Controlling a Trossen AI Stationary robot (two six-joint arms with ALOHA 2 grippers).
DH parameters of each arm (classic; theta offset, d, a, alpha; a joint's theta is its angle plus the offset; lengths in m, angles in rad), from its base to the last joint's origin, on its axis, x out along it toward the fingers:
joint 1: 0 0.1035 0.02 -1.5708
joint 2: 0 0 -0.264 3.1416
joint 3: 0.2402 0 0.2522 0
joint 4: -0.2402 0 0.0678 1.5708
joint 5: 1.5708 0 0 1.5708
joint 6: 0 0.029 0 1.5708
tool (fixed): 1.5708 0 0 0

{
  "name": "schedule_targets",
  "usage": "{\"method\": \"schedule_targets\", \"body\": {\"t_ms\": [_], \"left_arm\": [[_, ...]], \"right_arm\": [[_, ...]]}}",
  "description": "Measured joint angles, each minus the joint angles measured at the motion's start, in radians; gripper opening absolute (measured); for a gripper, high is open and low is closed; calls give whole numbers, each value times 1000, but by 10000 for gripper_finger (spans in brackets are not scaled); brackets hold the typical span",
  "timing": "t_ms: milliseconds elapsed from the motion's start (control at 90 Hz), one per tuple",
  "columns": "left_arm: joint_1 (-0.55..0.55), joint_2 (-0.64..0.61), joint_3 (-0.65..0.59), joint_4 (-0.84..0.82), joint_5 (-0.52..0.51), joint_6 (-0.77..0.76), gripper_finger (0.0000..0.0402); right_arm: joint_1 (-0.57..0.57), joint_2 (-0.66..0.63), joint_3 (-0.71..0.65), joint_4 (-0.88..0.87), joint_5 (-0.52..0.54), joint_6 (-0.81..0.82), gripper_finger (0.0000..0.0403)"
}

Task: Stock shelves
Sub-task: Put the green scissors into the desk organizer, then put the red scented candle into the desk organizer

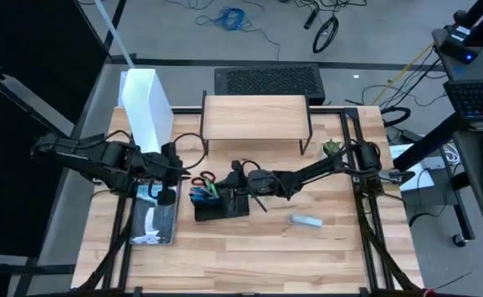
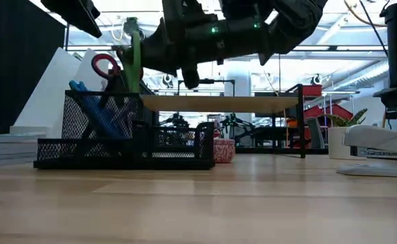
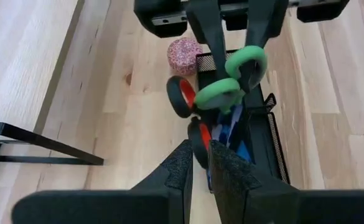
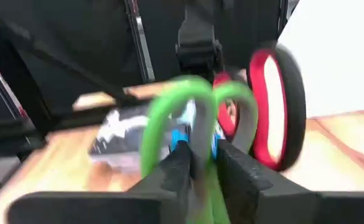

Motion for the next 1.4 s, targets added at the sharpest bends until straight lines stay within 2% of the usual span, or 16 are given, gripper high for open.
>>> {"method": "schedule_targets", "body": {"t_ms": [100,233,378,489,567,811,1100,1400], "left_arm": [[0,0,0,0,0,-1,38],[0,0,0,0,0,-2,38],[0,0,0,0,0,-1,38],[0,0,0,1,0,-1,38],[0,0,0,3,0,-1,38],[0,0,0,9,0,-1,38],[0,0,0,8,0,12,38],[0,0,0,18,0,31,38]], "right_arm": [[3,-52,0,-104,1,-60,128],[-5,-162,1,-358,6,-87,193],[-28,-278,22,-724,53,-49,255],[-51,-297,79,-1033,54,-53,289],[-65,-288,99,-1155,48,-80,305],[-103,-261,102,-1223,28,-156,315],[-137,-185,103,-1181,-57,-124,329],[-141,-86,103,-1087,-59,-177,329]]}}
